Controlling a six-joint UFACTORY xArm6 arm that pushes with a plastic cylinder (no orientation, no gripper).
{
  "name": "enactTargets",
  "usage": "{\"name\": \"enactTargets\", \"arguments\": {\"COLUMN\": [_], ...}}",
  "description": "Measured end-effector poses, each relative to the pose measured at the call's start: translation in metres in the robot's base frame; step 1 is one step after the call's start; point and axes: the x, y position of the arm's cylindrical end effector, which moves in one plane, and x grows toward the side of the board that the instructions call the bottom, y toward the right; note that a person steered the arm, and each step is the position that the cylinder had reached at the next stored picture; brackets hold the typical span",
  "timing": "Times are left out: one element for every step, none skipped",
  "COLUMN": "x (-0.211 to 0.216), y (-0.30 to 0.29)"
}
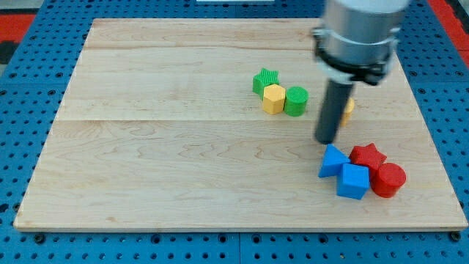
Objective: Move the yellow heart diagonally to the top right of the green circle
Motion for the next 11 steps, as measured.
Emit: {"name": "enactTargets", "arguments": {"x": [-0.011,-0.025,-0.027,-0.031,-0.031,-0.037,-0.037,-0.064,-0.065,-0.064,-0.081], "y": [0.061,0.044,-0.072,-0.143,-0.150,-0.056,-0.006,0.001,0.014,0.037,0.098]}}
